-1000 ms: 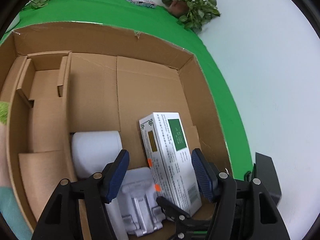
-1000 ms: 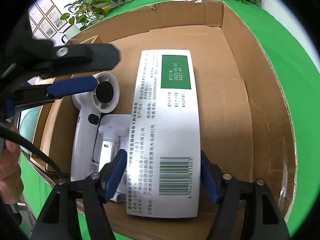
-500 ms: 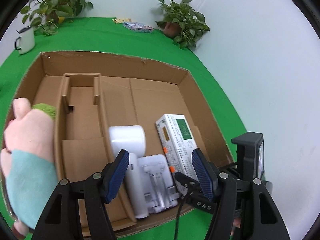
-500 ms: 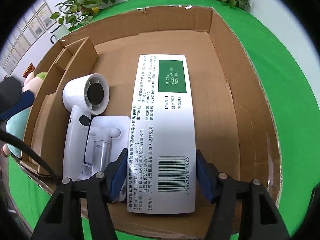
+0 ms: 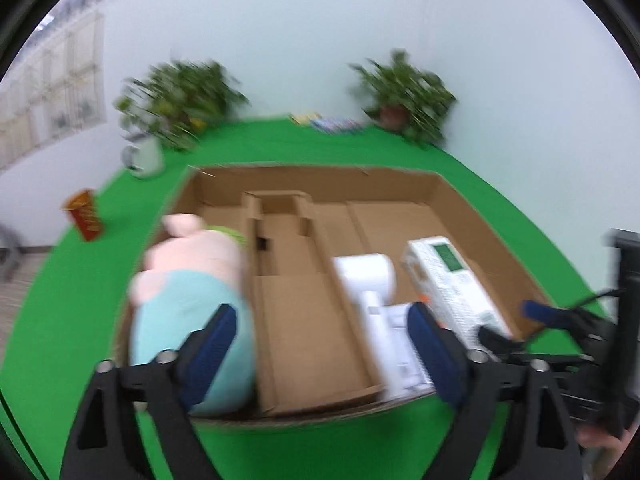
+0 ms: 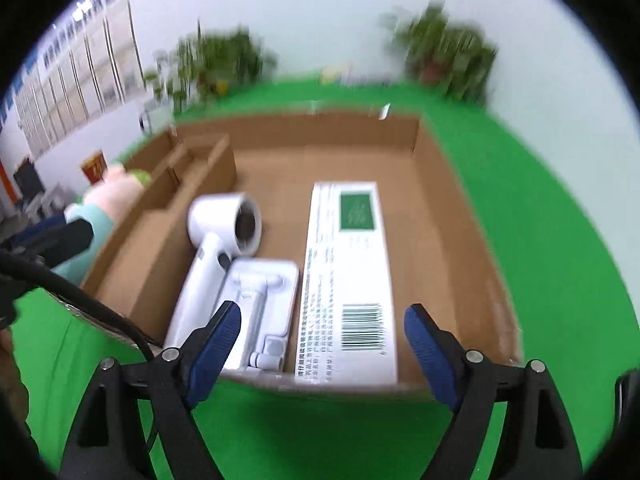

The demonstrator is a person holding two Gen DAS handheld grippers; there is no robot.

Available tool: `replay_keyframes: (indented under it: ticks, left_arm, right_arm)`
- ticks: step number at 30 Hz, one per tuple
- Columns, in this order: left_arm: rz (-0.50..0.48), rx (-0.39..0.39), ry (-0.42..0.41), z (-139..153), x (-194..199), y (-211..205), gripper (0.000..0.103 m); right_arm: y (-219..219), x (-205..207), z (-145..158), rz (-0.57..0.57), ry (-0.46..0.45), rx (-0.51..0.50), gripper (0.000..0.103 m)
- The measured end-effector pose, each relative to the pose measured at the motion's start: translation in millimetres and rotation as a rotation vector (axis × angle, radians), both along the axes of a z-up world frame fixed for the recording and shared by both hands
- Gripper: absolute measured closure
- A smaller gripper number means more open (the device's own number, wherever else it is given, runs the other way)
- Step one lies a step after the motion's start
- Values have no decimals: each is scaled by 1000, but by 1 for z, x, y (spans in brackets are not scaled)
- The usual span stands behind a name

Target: Organize objects

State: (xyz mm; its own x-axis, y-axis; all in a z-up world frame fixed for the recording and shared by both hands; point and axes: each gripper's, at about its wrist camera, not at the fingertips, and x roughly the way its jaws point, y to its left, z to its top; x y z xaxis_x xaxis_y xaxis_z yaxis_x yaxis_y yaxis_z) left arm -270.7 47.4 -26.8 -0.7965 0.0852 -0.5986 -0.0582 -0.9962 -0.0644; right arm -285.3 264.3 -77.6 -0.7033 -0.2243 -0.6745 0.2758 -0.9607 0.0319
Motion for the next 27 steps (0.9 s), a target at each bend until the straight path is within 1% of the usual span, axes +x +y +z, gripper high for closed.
replay_keyframes:
  ticks: [1,2,4,8,10,11,13,15,18,27]
  left_arm:
    - [21,-6,37,-3,8,-2,4]
    - [52,-19,83,-7,18,-3,2]
    - [90,-46,122,-19,26,-2,1]
    - [120,-89,104,-44,29,5,1]
    - [129,-99,110,-53,30,9,1]
    - [135,-110,114,-55,32,10,1]
    - [139,-123,116,-60,33,14,1]
    - [136,-130,115,-64,33,15,0]
    - [139,-113,110,-64,32,11,0]
    - [142,-119,96,-62,28,10,0]
  right_arm:
    - [1,13,0,-22,76,-4,19]
    - [1,19,0,-31,119,-3,18]
    - [-4,30,-3,-48,207,-18,17]
    - [-19,30,-15,-62,266,-12,17]
    - [-20,30,-17,-64,246,-1,17]
    - [-20,30,-15,-67,252,0,17]
    - [-20,28,-15,-63,247,-8,14]
    - [-21,25,-18,-64,245,11,12]
    - [-26,19,-21,-66,242,38,11]
    - [-26,18,-23,-65,240,37,10]
